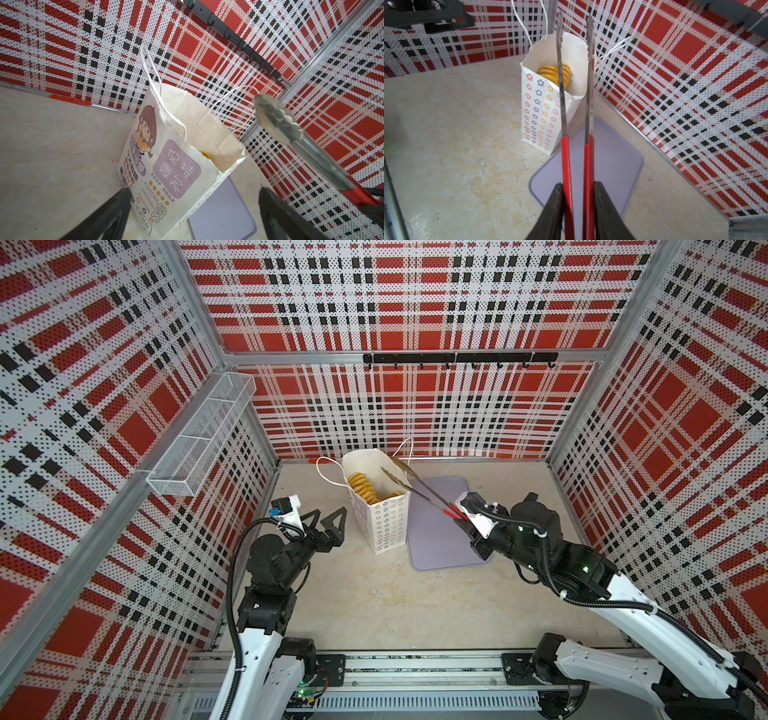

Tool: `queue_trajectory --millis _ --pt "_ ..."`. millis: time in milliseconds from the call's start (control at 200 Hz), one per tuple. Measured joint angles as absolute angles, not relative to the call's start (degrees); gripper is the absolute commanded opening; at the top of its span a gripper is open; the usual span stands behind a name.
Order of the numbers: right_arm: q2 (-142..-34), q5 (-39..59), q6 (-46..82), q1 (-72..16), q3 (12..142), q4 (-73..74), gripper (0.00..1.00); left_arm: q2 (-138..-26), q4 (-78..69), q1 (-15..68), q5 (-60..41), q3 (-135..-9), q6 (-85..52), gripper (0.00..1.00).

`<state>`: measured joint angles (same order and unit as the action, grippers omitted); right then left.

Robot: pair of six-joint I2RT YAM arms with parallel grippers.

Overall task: Place the fake bread into the paper bag
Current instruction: 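Withdraw the empty tongs from the bag toward the tray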

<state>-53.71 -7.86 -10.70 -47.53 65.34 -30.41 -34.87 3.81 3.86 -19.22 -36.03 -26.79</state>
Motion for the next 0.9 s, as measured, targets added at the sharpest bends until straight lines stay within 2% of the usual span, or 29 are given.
queue_trajectory --millis 266,476,732,902 --pt "-42.6 -12.5 -2.7 -47.5 59.2 -28.2 0.24 -34.9 3.0 3.6 -19.3 -34.4 -27.1 0.98" --pt "-38.3 -16.8 4.8 -47.5 56.1 -29.4 0.24 -34.9 2.9 3.5 -19.3 -32.9 -28.3 0.98" --pt "-37.9 -21.2 14.0 -47.5 52.0 -31.9 0.23 -34.9 1.7 3.3 -19.1 -31.5 -29.6 0.98" --pt "-41.7 -22.4 18.4 -47.5 50.0 -33.2 0.23 -35.4 1.1 3.3 -19.0 -30.8 -30.5 0.99"
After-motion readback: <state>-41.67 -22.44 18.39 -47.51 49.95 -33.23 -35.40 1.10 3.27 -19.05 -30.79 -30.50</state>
